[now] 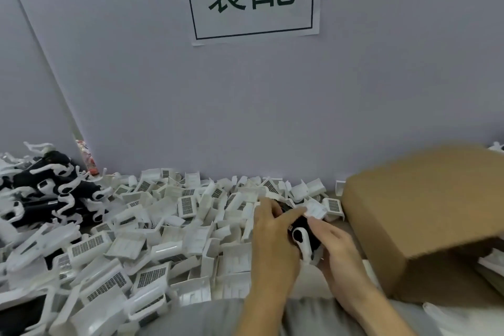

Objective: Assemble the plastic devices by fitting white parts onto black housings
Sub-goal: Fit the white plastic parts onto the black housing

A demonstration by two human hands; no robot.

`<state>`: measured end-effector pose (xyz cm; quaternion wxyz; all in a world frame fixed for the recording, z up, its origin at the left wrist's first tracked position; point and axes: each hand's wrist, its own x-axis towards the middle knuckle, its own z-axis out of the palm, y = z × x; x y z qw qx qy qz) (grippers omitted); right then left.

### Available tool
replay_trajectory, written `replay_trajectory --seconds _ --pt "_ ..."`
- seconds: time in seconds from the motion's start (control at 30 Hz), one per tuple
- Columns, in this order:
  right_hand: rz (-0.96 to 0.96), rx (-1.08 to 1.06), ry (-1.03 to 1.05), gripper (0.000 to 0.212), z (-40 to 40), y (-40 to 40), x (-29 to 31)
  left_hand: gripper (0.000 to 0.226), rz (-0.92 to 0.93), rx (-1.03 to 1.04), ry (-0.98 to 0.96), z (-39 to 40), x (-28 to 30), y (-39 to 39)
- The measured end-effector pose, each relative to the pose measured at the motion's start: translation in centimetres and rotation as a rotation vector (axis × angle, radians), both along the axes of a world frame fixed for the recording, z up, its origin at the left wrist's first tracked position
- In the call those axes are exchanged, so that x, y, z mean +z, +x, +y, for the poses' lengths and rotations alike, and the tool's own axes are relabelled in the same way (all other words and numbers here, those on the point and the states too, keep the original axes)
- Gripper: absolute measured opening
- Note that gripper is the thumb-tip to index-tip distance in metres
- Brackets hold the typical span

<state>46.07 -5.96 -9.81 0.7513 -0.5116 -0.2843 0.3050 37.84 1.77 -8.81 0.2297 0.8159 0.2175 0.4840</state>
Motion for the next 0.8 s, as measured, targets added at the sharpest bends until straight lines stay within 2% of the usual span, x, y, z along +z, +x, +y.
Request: replay_trajectory --seconds 0.07,0.13,0.2,0.23,0.3,0.33,0.47,0.63,0.8 --pt "0.003 -0.063 0.046 0.026 0.1 0.1 -0.1 0.054 -0.064 -0.079 -0.212 -0.1 0.2 0.0" --pt "-0.001 -0.173 0.063 0.017 0.1 0.3 -0.2 0.038 -0.125 -0.055 -0.423 -0.1 0.2 0.4" --pt "-0.025 -0.236 0.061 0.018 0.1 0.3 -0.3 0.019 -0.157 -0.049 -0.685 0.4 -0.1 0.9" --pt "-0.06 -0.249 0.047 0.021 0.1 0.2 -0.4 0.009 -0.178 -0.114 -0.855 0.5 -0.2 1.0" --pt "-0.194 -0.253 -0.006 0.028 0.2 -0.1 -0.5 0.036 -0.252 -0.301 -1.175 0.5 -0.2 1.1" --pt "-0.28 -0.245 -0.025 0.033 0.2 -0.3 -0.6 0.043 -0.306 -0.345 -1.25 0.6 -0.2 1.1" --pt "-0.55 -0.254 -0.085 0.044 0.6 -1.1 -0.7 0.034 -0.327 -0.259 -1.184 0.6 -0.3 1.5" --pt "-0.665 -0.324 -0.225 0.051 1.1 -1.3 -1.4 0.031 -0.458 -0.269 -1.254 0.8 0.0 1.1" --pt "-0.737 -0.268 -0.288 0.061 1.2 -1.9 -1.2 0.022 -0.561 -0.331 -1.322 1.0 0.0 1.0"
